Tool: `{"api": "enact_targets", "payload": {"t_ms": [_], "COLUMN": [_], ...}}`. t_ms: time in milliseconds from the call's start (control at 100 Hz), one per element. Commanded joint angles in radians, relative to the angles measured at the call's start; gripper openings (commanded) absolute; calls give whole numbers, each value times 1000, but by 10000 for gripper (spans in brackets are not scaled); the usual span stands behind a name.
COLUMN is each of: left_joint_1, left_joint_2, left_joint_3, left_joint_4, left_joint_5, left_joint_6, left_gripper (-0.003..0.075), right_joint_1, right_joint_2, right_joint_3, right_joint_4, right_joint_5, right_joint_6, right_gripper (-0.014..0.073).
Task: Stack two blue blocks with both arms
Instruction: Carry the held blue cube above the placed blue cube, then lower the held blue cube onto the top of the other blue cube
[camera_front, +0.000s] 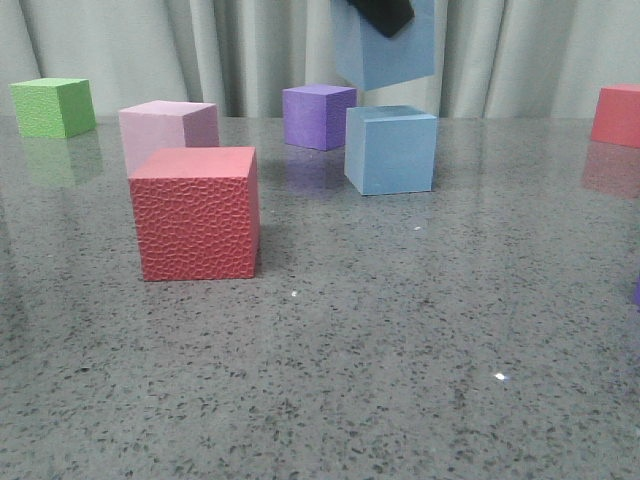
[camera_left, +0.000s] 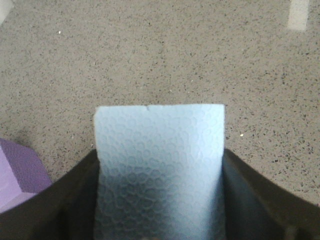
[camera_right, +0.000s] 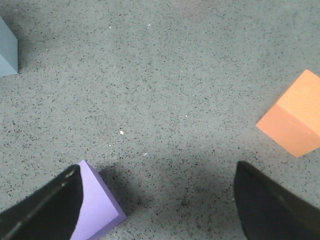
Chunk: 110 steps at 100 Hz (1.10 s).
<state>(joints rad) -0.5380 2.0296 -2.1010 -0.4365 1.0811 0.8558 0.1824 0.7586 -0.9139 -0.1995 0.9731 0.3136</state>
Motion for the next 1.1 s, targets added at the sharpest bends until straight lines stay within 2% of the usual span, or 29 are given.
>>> {"api": "enact_targets", "payload": {"t_ms": [0,330,1090], "left_joint_1": [-10,-10,-10], "left_joint_2": [-59,-57,-55], "left_joint_3": [-30,-30,-30], "left_joint_4": [-59,-92,-89], "left_joint_5": [-38,-26,-25], "left_joint_6": [21,85,87], "left_gripper": [243,243,243], "right_joint_1": [-5,-5,-5], "right_joint_2": [-5,-5,-4], "right_joint_3": [-24,-24,-24], "right_joint_4": [-27,-27,-27], "right_joint_5": [-64,-71,-72], "right_joint_6": [-6,-6,-6], "right_gripper": [610,610,610]}}
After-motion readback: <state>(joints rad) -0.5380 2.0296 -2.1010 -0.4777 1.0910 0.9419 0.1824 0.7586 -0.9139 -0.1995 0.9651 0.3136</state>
